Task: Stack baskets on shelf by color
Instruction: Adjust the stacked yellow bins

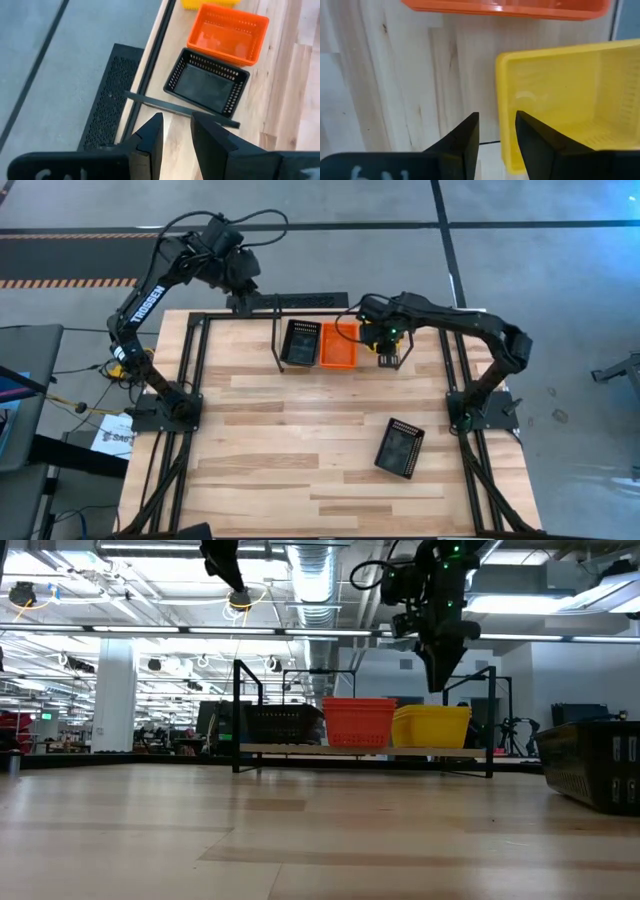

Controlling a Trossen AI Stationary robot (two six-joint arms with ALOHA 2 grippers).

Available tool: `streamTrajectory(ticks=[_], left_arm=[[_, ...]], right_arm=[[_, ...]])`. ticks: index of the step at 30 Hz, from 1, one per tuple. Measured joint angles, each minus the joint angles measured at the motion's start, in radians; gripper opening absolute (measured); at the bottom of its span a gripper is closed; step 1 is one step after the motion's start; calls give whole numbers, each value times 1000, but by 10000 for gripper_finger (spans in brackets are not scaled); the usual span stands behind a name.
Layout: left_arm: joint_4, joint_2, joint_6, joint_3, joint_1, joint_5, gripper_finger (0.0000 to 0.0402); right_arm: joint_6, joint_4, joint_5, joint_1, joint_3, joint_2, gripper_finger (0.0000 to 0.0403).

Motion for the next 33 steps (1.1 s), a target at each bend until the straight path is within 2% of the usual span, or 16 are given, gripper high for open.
streamTrajectory(ticks=[7, 12, 16, 25, 33], left_arm=[[14, 0, 0, 0, 0, -3, 86], [9, 0, -3, 0, 0, -5, 86], [8, 0, -4, 0, 0, -5, 86], [8, 0, -5, 0, 0, -6, 86], [9, 0, -13, 0, 0, -8, 86]], right_arm=[[-1, 30, -11, -41, 0, 14, 166], [-1, 54, -84, -74, 0, 15, 165], [-1, 66, -94, -75, 0, 16, 165], [8, 129, -98, -67, -134, 16, 164], [13, 176, -98, -76, -142, 17, 154]])
